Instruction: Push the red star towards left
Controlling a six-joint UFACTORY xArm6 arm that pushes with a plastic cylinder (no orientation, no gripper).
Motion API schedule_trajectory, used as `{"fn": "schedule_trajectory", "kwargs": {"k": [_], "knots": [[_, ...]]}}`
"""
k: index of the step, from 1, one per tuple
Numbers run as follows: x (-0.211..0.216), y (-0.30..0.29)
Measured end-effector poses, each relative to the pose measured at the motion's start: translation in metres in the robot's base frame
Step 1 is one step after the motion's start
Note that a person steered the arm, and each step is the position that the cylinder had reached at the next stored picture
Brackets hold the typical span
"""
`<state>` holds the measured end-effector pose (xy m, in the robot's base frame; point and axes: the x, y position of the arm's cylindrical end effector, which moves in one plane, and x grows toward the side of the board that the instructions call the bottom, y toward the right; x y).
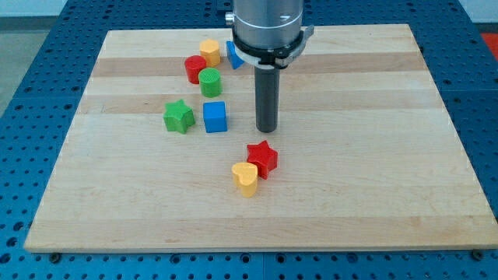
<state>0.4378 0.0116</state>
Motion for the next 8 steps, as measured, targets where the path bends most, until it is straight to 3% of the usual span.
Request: {"fn": "schedule_trajectory", "kwargs": {"k": [2, 4, 5, 6, 8], "knots": [[0.013, 0.095], [0.063, 0.095], [0.063, 0.095], [0.071, 0.038], [0.071, 0.015]]}}
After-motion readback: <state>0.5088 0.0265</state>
